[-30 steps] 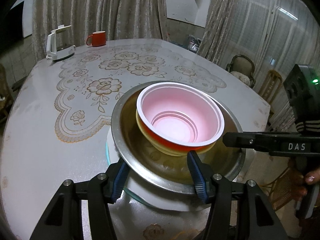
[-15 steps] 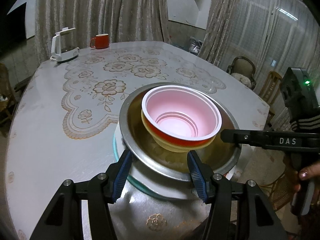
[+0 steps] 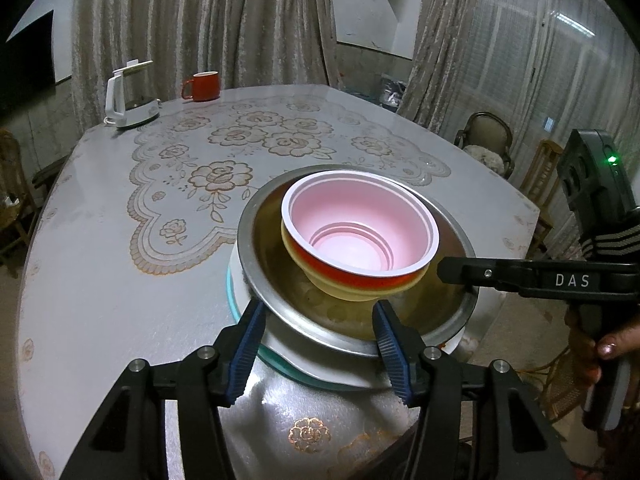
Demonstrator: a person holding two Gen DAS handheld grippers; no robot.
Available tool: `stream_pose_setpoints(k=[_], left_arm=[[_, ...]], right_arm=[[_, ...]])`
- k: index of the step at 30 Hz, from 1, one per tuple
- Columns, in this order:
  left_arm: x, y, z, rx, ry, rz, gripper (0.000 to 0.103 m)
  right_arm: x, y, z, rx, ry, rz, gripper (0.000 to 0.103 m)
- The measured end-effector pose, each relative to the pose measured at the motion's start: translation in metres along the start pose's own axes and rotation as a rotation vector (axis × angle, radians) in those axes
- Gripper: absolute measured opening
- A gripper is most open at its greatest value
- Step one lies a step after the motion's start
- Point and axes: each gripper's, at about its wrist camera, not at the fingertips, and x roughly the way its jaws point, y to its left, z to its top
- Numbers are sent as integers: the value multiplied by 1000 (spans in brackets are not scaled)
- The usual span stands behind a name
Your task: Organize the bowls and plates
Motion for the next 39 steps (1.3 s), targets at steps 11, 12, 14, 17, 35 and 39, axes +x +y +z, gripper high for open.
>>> stream_pose_setpoints(k=[11,12,14,17,35,39], left_arm=[[-8,-4,-2,-7,-7,-6,58],[-9,-5,-3,-7,-5,-4,59],[-11,-6,-4,-6,-4,-1,61],[-17,-7,-8,-15,-5,4,65],[-44,-10,-24,-51,-35,27,85],[-46,-13,-28,-47,-40,35,89]], right_arm=[[-4,10,-7,-26,-15,-31,31],[-4,10,-8,-25,-16,-29,31],[-7,11,-9,-28,-23,-34,31],[-13,13,-12,-33,-44,-46,35],[-48,45,-45,-152,-196,-153,41],[-47,49,-52,-158,-192,-153,41]])
